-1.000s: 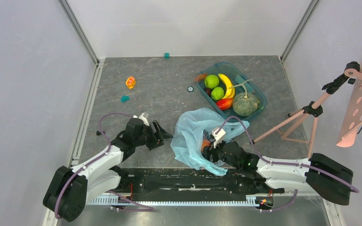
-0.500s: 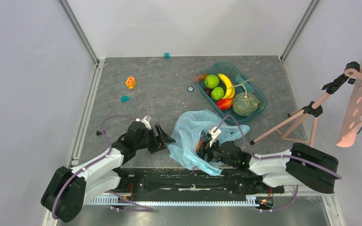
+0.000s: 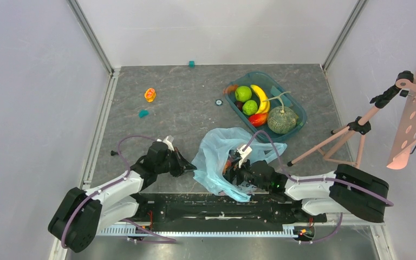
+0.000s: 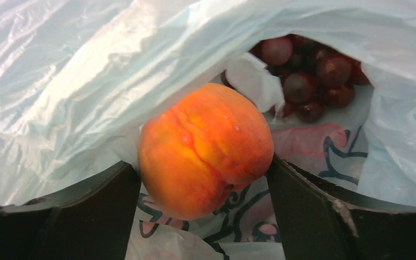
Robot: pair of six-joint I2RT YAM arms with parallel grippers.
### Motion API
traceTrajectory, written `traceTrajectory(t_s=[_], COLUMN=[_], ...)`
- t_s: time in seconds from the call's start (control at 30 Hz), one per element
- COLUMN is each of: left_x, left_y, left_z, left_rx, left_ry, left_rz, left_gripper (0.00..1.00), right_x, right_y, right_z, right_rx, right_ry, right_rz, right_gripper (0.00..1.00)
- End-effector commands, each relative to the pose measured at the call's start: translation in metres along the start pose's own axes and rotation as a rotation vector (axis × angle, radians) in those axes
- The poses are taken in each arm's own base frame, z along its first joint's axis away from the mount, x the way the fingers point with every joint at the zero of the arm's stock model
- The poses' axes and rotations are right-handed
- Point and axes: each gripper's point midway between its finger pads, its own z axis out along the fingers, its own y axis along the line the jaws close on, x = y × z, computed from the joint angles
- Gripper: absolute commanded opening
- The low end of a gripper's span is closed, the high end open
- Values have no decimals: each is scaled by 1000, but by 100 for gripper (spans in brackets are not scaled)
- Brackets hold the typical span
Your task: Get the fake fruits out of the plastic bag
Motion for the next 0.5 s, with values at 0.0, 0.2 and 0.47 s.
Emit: traceTrajectory(t_s=[0.0,0.2,0.47], left_x=[-9,-19,-25], left_y=[-4,3,9], left_z=[3,1,-7], left_rx=[1,-53,-118], left_ry=[-31,-68,-91], left_rz=[16,40,100], left_gripper=[2,2,2], right_x=[-17,-21,-23], right_y=[-5,-11,-10], right_z=[-3,-14,-12], right_rx=[39,74,80], right_ry=[-26,-46,-57], right_rz=[-43,-21,25], right_gripper=[94,98,98])
